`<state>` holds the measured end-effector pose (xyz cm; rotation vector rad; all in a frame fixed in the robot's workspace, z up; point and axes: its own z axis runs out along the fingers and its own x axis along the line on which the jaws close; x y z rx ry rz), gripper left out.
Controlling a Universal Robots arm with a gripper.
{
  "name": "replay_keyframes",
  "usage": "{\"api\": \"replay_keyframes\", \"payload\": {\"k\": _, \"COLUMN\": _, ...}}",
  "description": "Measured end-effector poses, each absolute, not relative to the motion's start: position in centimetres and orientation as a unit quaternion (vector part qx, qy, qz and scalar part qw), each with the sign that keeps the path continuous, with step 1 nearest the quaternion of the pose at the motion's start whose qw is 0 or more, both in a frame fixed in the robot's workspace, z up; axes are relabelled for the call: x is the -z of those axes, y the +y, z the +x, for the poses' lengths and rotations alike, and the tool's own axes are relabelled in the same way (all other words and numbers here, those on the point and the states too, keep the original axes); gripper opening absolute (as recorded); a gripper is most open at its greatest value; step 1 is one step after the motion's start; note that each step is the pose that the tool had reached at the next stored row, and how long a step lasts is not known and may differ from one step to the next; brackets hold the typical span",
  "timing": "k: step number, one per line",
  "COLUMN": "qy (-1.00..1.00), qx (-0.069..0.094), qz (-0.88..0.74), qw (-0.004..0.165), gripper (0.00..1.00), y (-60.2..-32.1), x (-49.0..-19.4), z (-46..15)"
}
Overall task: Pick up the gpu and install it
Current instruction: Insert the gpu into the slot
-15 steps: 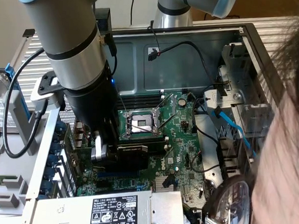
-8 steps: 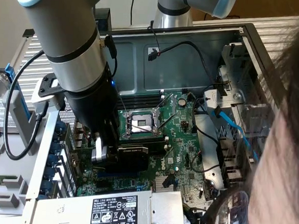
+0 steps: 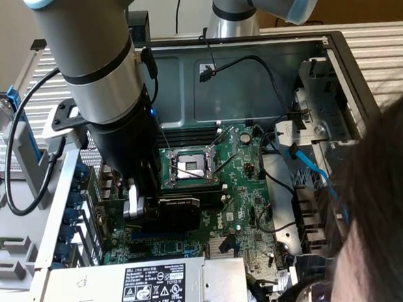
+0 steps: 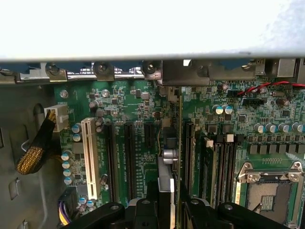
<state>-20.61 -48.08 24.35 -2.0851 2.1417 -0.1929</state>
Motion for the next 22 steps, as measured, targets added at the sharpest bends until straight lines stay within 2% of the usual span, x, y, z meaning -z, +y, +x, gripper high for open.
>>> {"api": "replay_keyframes", "payload": {"k": 22, "qy": 0.706, "qx": 0.059, "qz": -0.702, "qw": 0.078, "gripper": 0.27, "y": -48.22, "x": -24.36, "z": -20.61}}
